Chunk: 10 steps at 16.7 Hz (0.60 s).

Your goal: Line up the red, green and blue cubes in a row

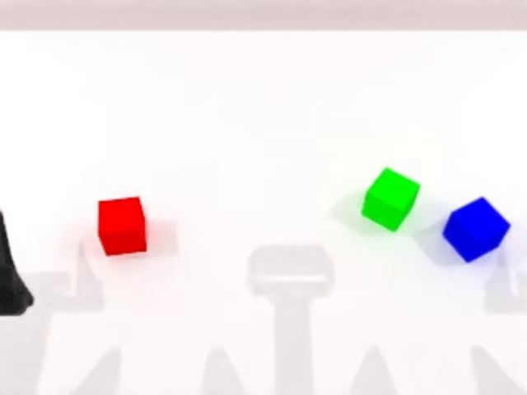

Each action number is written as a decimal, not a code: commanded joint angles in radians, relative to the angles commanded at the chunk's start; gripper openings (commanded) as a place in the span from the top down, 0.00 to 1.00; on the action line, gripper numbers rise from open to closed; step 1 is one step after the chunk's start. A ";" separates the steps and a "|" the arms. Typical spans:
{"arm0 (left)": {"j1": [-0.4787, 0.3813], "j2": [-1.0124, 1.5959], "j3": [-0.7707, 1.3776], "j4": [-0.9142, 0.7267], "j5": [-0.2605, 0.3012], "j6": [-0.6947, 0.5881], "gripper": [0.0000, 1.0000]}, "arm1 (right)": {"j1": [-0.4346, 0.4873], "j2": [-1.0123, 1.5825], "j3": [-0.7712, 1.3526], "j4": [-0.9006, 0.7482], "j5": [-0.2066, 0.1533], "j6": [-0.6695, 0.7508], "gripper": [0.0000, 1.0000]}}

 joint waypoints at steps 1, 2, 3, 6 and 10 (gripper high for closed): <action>0.000 0.000 0.000 0.000 0.000 0.000 0.00 | 0.000 0.000 0.000 0.000 0.000 0.000 0.00; 0.000 0.000 0.000 0.000 0.000 0.000 0.00 | 0.000 0.000 0.000 0.000 0.000 0.000 0.00; -0.002 0.010 0.010 -0.007 0.001 -0.003 0.00 | 0.000 0.000 0.000 0.000 0.000 0.000 0.00; -0.020 0.104 0.102 -0.071 0.002 -0.028 0.00 | 0.000 0.000 0.000 0.000 0.000 0.000 0.00; -0.059 0.375 0.335 -0.240 0.001 -0.091 0.00 | 0.000 0.000 0.000 0.000 0.000 0.000 0.00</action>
